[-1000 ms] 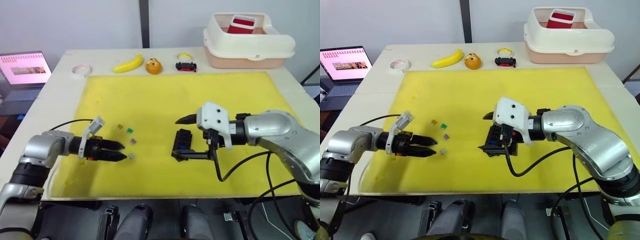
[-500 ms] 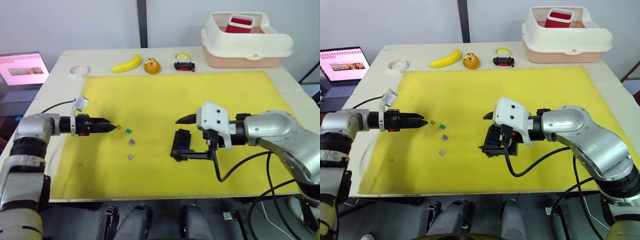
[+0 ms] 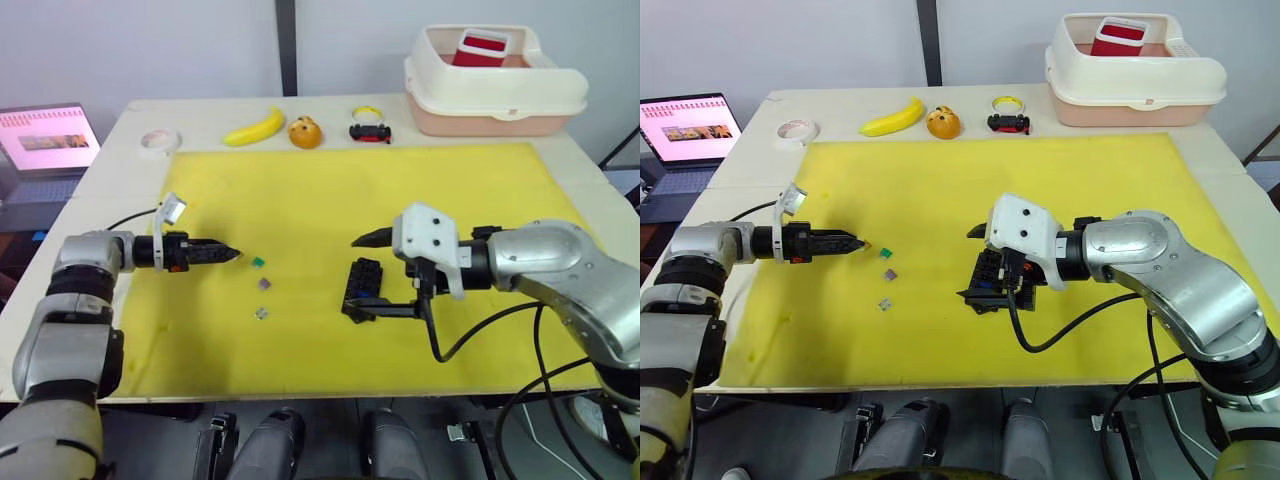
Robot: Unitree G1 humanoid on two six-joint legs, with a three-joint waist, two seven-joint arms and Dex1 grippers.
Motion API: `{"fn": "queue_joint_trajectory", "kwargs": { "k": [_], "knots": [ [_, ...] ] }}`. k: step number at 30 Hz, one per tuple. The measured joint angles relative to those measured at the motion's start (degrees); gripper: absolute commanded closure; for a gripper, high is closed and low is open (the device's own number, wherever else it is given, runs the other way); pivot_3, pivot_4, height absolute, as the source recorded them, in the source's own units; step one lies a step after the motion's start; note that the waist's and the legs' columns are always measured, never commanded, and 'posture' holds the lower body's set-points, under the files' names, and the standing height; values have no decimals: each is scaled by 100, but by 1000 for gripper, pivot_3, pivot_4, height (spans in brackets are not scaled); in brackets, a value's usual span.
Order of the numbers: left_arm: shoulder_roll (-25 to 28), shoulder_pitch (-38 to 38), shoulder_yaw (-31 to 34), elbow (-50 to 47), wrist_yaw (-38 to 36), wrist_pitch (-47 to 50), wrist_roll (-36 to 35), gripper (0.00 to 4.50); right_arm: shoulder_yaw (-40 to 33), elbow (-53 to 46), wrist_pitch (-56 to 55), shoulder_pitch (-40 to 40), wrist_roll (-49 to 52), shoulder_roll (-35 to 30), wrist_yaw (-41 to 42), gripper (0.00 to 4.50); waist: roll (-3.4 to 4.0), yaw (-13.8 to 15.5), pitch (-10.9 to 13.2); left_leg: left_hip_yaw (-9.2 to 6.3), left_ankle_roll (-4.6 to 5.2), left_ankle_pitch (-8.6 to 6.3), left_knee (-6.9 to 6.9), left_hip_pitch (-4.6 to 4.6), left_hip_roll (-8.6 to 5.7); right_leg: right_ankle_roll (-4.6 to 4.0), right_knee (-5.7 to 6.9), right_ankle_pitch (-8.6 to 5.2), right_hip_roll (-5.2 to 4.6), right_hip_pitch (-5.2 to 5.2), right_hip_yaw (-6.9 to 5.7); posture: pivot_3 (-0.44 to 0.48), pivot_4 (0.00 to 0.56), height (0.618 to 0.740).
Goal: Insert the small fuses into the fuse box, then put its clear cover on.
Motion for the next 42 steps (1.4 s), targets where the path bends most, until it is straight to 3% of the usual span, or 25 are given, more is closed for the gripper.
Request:
{"fn": "queue_joint_trajectory", "kwargs": {
  "k": [25, 28, 31, 42],
  "knots": [
    [-256, 126, 108, -274, -242, -92, 325, 0, 0, -37, 60, 0, -55, -23, -85, 23, 0, 17, -2, -2, 5, -3, 6, 0, -5, 0, -1, 0, -4, 5, 0, 0, 150, 740],
    [-318, 124, 193, -215, -45, -94, 328, 904, 0, -37, 59, 1, -98, -23, -87, 0, 0, 22, -3, -3, 5, -3, 8, 0, -6, 0, -1, 0, -4, 7, 0, 0, 150, 740],
    [-353, 123, 238, -137, 68, -94, 350, 2322, 0, -37, 60, 1, -101, -23, -87, 0, 0, 18, -3, -3, 7, -4, 9, 0, -6, 0, -1, 0, -5, 7, 0, 0, 150, 740],
    [-421, 119, 366, -4, 89, -45, 426, 2322, 0, -37, 83, 1, -103, -23, -89, 0, 0, 14, -3, -2, 12, -7, 10, 0, -7, 1, -3, 0, -6, 8, 0, 0, 150, 740]
  ]
}}
